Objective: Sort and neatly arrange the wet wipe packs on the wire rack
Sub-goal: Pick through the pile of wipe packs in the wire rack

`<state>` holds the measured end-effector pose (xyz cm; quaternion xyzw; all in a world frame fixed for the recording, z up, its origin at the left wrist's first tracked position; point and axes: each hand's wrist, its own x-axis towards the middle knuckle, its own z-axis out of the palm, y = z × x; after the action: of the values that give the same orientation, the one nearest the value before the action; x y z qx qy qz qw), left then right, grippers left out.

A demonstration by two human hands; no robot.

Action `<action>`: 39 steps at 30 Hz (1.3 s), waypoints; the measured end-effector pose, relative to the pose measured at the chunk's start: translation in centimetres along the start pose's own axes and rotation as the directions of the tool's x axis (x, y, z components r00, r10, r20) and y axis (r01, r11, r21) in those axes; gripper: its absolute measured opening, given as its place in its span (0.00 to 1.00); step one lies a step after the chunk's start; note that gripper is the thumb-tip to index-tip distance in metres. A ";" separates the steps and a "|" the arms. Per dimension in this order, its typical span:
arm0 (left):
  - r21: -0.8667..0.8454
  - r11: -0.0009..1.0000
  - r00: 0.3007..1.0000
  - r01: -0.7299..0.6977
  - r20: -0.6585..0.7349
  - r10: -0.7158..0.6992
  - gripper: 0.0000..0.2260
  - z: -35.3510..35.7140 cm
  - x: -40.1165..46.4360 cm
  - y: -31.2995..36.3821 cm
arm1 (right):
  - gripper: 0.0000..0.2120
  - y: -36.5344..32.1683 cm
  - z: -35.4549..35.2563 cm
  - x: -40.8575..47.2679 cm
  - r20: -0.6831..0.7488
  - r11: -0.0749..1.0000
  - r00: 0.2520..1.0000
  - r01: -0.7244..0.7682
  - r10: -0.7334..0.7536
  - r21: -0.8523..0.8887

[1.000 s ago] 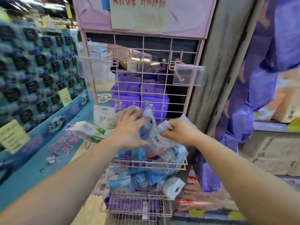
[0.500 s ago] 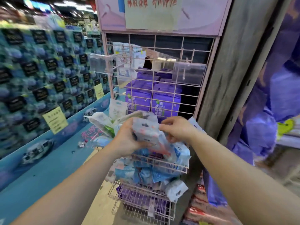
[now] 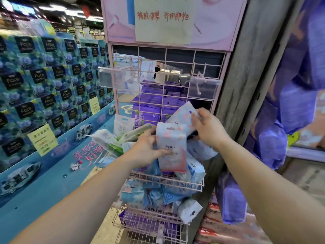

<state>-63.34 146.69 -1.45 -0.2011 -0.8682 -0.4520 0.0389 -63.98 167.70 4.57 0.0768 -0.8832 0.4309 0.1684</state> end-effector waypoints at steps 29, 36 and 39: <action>-0.749 0.612 0.966 0.254 0.162 -0.202 0.09 1.9 1.4 5.0 | 0.11 -0.1 -1.0 -2.0 0.063 0.737 0.993 -0.115 0.098 0.666; -0.749 0.630 0.949 0.203 -0.008 -0.315 0.12 1.4 0.3 3.3 | 0.16 4.7 0.1 -4.5 -0.368 0.850 0.766 -0.468 0.526 0.241; -0.775 0.599 0.947 0.202 -0.001 -0.321 0.09 1.3 -0.1 3.0 | 0.18 7.4 2.6 -6.3 0.030 0.698 0.775 -0.585 0.631 0.413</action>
<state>-61.96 149.24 0.11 -0.0366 -0.6092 -0.7902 -0.0557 -60.80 170.16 -4.59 -0.2116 -0.7401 0.6366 0.0471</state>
